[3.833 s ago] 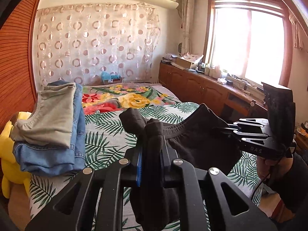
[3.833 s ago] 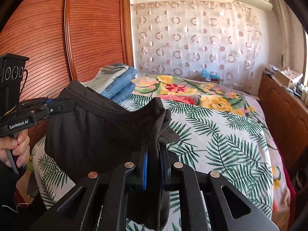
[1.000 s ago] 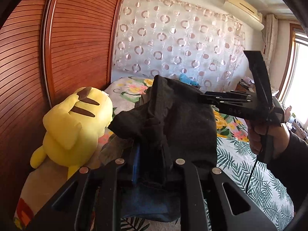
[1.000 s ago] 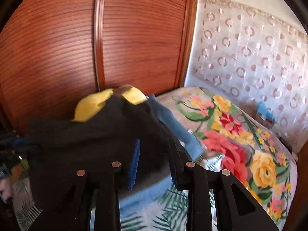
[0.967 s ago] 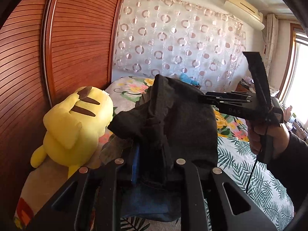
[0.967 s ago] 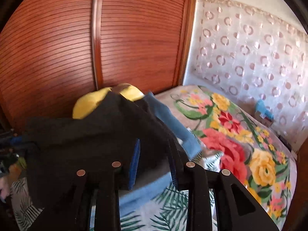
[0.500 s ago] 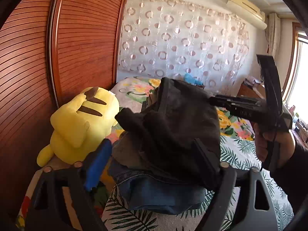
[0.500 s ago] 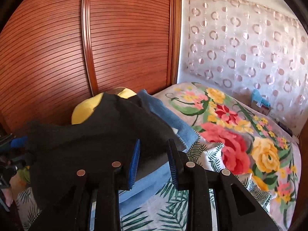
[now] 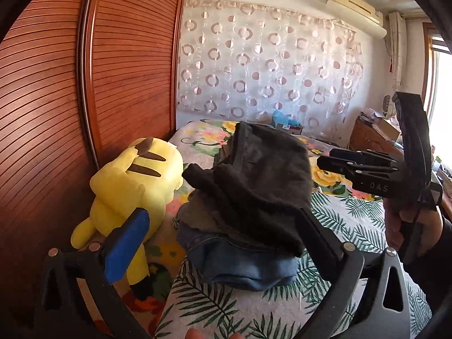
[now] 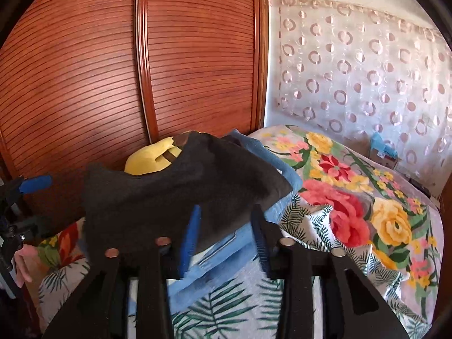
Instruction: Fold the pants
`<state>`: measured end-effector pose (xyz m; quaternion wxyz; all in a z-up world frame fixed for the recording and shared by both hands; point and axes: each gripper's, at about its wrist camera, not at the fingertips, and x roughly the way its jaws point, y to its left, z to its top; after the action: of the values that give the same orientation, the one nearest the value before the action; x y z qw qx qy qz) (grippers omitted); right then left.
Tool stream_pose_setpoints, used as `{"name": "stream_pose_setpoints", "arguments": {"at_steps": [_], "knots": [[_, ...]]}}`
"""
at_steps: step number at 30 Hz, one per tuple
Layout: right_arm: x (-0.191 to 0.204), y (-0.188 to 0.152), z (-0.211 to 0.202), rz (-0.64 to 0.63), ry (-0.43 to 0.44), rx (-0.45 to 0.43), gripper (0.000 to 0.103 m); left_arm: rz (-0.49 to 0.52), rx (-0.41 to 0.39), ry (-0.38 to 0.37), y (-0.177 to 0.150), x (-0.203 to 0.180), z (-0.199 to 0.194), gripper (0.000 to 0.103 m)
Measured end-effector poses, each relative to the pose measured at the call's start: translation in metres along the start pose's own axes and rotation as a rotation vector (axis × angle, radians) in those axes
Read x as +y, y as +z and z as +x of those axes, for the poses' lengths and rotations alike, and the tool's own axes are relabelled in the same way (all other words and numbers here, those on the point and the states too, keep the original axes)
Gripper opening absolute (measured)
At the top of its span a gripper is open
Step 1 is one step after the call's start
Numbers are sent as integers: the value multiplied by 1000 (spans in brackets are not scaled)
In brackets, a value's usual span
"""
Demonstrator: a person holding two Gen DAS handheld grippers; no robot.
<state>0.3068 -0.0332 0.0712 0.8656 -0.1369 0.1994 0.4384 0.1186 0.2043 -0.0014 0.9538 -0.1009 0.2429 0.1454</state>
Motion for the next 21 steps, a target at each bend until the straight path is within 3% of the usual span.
{"name": "stream_pose_setpoints", "arguments": {"at_steps": [4, 7, 17, 21], "knots": [[7, -8, -21, 16, -7, -21, 67, 7, -8, -17, -4, -7, -12, 103], [12, -16, -37, 25, -22, -26, 74, 19, -19, -24, -7, -13, -23, 103], [33, -42, -83, 64, -70, -52, 79, 79, -12, -36, -17, -36, -42, 103], [39, -54, -101, 83, -102, -58, 80, 95, 0, -85, -22, -46, -44, 103]]}}
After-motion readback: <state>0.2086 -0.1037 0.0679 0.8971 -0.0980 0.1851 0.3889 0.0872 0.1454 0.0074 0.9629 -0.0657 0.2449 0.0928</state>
